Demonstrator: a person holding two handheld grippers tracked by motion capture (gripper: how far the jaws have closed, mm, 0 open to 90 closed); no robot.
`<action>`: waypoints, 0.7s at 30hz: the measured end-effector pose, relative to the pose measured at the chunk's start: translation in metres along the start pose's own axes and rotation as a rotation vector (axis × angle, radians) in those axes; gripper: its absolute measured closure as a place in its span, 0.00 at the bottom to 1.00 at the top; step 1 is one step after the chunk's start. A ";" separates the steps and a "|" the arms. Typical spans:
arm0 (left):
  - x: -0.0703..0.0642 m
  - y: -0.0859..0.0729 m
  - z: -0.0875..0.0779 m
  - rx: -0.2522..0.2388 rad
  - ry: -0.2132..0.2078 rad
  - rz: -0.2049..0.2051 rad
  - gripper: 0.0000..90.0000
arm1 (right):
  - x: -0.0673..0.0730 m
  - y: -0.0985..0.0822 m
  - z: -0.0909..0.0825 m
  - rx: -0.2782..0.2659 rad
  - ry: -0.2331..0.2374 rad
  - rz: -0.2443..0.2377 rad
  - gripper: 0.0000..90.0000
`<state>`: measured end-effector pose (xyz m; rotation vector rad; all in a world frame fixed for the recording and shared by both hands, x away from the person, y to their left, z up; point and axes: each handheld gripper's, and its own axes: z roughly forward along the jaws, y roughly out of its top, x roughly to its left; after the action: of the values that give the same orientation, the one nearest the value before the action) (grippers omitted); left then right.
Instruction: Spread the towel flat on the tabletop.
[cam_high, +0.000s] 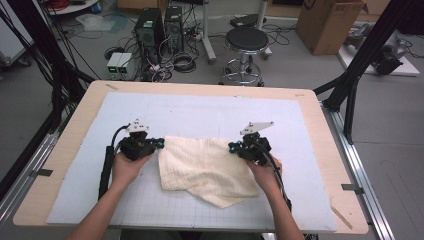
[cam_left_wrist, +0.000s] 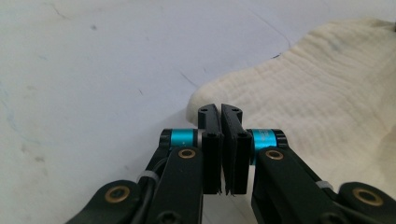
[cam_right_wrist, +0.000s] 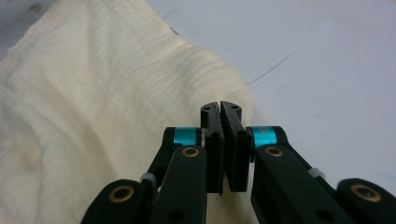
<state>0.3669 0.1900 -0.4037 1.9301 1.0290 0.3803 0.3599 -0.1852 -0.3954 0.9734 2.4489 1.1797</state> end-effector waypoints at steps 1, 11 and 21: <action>0.003 0.007 0.002 -0.005 0.004 -0.002 0.96 | -0.005 0.004 -0.001 -0.012 -0.016 0.012 0.98; 0.022 0.065 0.044 -0.049 0.044 -0.027 0.73 | -0.053 0.031 0.006 -0.079 -0.185 0.122 0.80; 0.015 0.031 0.023 -0.058 -0.039 -0.020 0.73 | -0.039 0.011 -0.012 -0.085 -0.034 0.090 0.68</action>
<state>0.4057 0.1810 -0.3930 1.8674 1.0009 0.3566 0.3885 -0.2136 -0.3811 1.0802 2.3306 1.2743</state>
